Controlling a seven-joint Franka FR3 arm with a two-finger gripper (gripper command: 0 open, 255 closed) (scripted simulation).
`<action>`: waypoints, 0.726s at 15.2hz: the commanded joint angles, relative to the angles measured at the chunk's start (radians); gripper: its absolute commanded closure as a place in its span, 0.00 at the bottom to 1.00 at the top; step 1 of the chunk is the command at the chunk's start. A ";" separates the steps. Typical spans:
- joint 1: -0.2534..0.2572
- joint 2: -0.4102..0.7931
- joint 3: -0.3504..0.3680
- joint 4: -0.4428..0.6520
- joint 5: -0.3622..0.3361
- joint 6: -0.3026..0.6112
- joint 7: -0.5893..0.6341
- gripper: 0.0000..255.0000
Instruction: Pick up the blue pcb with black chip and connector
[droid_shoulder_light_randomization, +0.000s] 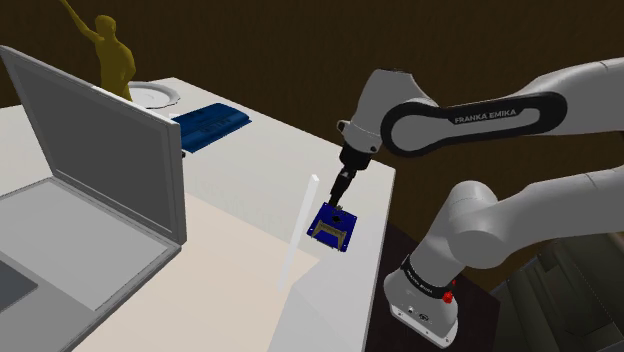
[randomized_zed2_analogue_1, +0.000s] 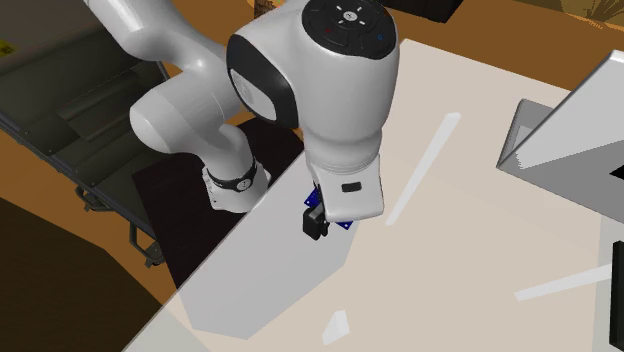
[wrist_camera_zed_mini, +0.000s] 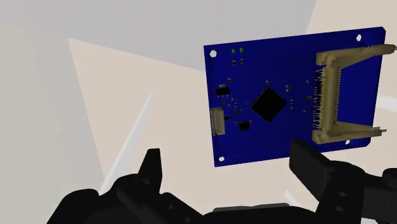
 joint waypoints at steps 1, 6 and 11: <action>0.002 0.015 0.001 -0.023 0.003 0.039 -0.003 0.00; 0.004 0.032 0.002 -0.037 0.006 0.069 -0.004 1.00; 0.004 0.032 0.002 -0.037 0.006 0.070 -0.004 1.00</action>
